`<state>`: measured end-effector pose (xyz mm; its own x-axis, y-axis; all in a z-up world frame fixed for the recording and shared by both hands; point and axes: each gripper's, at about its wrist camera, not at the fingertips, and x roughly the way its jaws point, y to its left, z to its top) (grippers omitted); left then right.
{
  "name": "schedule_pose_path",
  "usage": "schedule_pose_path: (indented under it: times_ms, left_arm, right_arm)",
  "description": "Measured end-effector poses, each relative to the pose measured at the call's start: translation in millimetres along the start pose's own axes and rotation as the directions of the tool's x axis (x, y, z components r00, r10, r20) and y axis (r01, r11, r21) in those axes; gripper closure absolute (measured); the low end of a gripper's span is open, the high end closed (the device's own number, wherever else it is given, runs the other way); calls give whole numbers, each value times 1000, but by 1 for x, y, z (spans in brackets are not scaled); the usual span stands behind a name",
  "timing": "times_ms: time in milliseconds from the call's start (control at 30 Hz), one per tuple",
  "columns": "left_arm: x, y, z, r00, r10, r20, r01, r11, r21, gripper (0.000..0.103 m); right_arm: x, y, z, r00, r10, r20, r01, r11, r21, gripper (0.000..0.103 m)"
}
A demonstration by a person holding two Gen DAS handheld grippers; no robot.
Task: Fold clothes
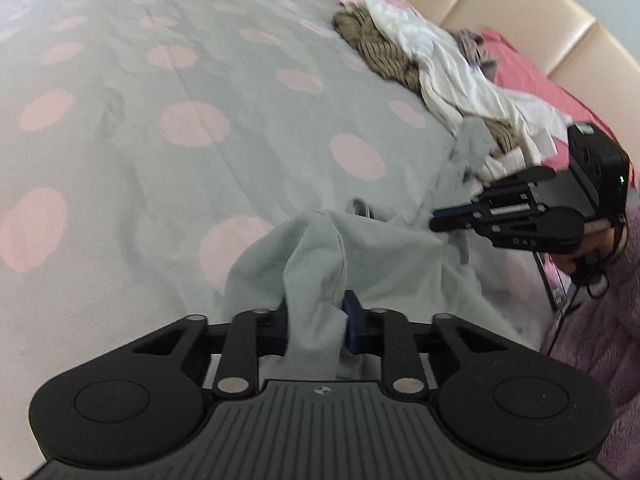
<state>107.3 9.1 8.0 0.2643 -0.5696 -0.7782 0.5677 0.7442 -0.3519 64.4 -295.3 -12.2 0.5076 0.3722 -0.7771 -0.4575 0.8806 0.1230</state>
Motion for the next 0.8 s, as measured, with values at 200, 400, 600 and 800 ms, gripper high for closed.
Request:
schedule_pose_path:
  times_ms: [200, 400, 600, 800]
  left_arm:
    - [-66, -2, 12, 962, 103, 251, -91, 994, -59, 89]
    - [-139, -1, 20, 847, 197, 493, -159, 980, -119, 89]
    - [-191, -10, 36, 758, 217, 615, -195, 975, -104, 89]
    - [-185, 0, 34, 787, 240, 568, -202, 971, -130, 89]
  right_arm:
    - [-47, 18, 7, 980, -126, 154, 130, 991, -21, 101]
    - [-115, 19, 20, 887, -316, 336, 317, 947, 51, 101]
    - [-198, -3, 38, 754, -485, 442, 477, 868, 139, 102]
    - [-241, -36, 37, 653, -642, 401, 585, 764, 272, 101]
